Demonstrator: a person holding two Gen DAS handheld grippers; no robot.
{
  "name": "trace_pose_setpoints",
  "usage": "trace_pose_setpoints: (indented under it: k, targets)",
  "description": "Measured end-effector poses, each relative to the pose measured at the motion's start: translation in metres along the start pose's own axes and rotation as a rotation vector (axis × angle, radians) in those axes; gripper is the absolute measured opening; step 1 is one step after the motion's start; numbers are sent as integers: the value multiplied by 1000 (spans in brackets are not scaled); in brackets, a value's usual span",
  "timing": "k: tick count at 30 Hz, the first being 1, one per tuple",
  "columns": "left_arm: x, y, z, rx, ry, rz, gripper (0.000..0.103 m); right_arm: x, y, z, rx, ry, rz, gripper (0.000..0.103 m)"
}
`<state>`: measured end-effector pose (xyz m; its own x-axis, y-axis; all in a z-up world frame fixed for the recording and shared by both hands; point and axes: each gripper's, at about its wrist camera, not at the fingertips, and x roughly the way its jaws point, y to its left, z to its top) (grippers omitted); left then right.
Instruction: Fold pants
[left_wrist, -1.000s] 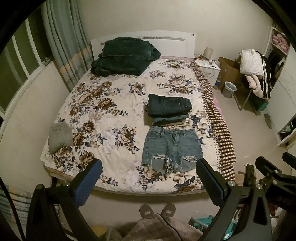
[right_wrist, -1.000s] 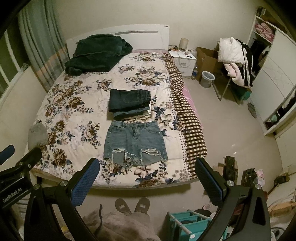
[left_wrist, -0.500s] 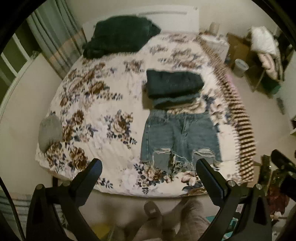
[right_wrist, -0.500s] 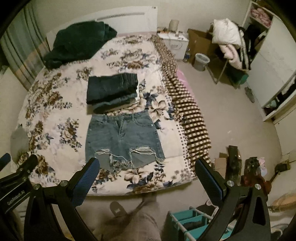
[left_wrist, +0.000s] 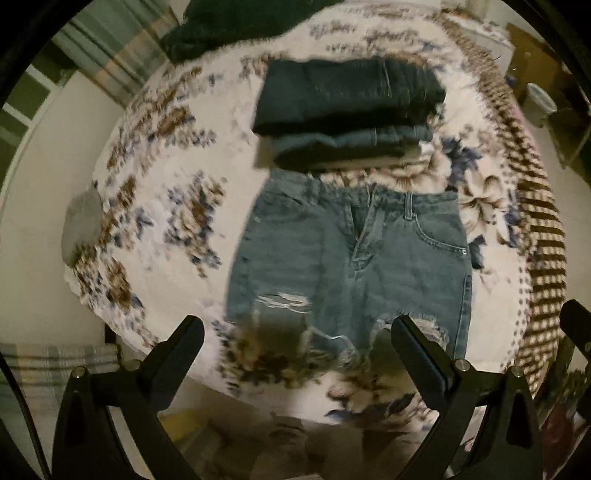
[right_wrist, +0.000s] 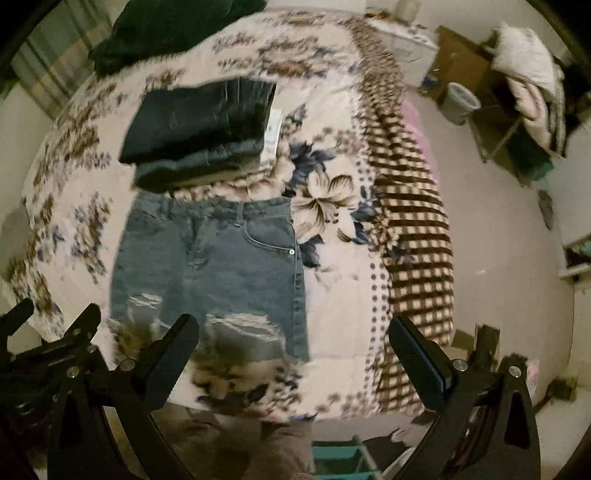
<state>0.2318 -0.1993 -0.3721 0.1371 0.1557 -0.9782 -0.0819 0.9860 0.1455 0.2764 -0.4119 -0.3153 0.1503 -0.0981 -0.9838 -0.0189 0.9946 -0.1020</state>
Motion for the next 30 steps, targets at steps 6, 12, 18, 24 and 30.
trace_pose_setpoints:
  k: [6,12,18,24,30]
  targets:
    - [84,-41,1,-20,76,81,103,94,-27,13,-57,38,-7,103]
    - [143,-86,-5,-16,134,80,103,172,-56,35,-48,110,109,99]
    - [157,-144,-22,6,155,-50,102,239,-91,54,137,320,560,77]
    - [182,-193,-49,43,259,-116,86,291,-87,71,133,433,715,69]
    - [188,-194,-44,-7,245,-134,54,314,-64,90,115,481,778,68]
